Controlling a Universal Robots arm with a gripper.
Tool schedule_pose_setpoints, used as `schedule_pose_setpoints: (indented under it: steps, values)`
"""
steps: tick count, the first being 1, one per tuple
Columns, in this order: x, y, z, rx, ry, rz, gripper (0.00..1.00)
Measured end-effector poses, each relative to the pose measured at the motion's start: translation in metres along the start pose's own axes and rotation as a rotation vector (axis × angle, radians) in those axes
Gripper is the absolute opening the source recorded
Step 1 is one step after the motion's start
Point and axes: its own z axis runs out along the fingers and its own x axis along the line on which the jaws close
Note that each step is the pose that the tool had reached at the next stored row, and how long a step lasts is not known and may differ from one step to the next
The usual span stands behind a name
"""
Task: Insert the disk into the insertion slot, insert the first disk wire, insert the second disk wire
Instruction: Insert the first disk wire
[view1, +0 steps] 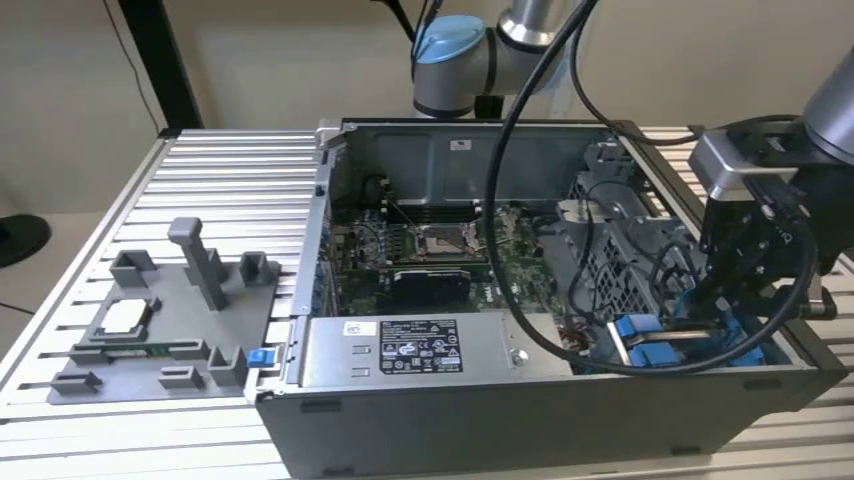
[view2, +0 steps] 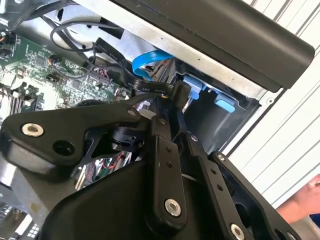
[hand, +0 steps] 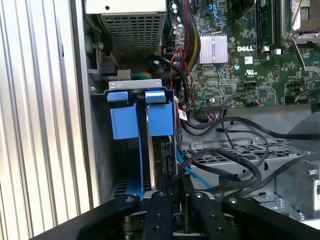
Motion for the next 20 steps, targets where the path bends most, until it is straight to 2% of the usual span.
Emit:
schedule_pose_setpoints:
  steps: [6, 12, 15, 20]
  values:
    - [0.0021, -0.0002, 0.0, -0.0026, 0.0003, -0.029, 0.0]
    - [0.0025, 0.0002, 0.0041, 0.0063, -0.0003, -0.034, 0.0]
    - [0.0028, 0.001, 0.0058, 0.0078, -0.0006, -0.035, 0.0]
    - [0.0035, 0.0017, 0.0128, 0.0083, -0.0001, -0.035, 0.0]
